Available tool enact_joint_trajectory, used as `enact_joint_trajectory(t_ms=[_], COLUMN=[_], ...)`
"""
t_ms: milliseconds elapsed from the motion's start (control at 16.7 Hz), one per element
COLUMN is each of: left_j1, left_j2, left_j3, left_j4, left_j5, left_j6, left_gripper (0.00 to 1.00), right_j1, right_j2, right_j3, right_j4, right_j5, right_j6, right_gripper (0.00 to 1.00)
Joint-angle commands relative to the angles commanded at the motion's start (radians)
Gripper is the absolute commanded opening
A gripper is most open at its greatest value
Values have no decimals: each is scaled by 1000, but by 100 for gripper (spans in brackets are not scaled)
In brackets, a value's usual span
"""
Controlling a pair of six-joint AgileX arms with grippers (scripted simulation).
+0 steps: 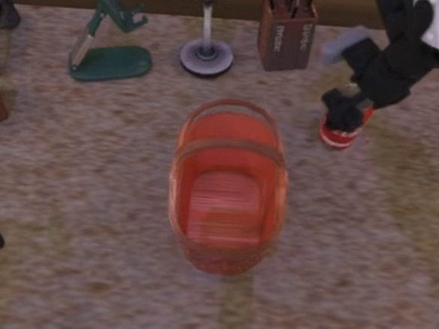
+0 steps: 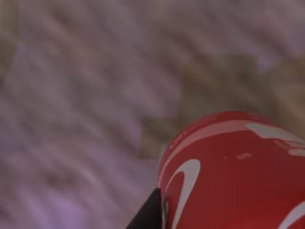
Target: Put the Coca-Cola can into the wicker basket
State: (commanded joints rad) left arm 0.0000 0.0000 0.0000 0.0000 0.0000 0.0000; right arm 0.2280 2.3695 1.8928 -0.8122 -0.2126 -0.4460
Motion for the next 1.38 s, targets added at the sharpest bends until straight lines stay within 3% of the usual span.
enact_joint_trajectory(t_ms=[180, 600, 840, 960, 1080, 1200, 1380], left_j1=[0, 0, 0, 0, 0, 0, 0], left_j2=[0, 0, 0, 0, 0, 0, 0], left_j3=[0, 0, 0, 0, 0, 0, 0], left_j4=[0, 0, 0, 0, 0, 0, 0], left_j5=[0, 0, 0, 0, 0, 0, 0], left_j6=[0, 0, 0, 0, 0, 0, 0], left_gripper=[100, 100, 100, 100, 100, 100, 100], right_j1=[22, 75, 100, 109, 115, 118, 118], right_j2=[-40, -170, -264, -308, -343, -360, -362], right_j3=[-110, -426, -583, -638, -673, -689, -691], right_j4=[293, 1056, 1410, 1530, 1609, 1645, 1647], right_j5=[-153, -548, -741, -812, -862, -886, -888], right_j6=[84, 311, 414, 448, 469, 478, 479], right_gripper=[0, 0, 0, 0, 0, 0, 0])
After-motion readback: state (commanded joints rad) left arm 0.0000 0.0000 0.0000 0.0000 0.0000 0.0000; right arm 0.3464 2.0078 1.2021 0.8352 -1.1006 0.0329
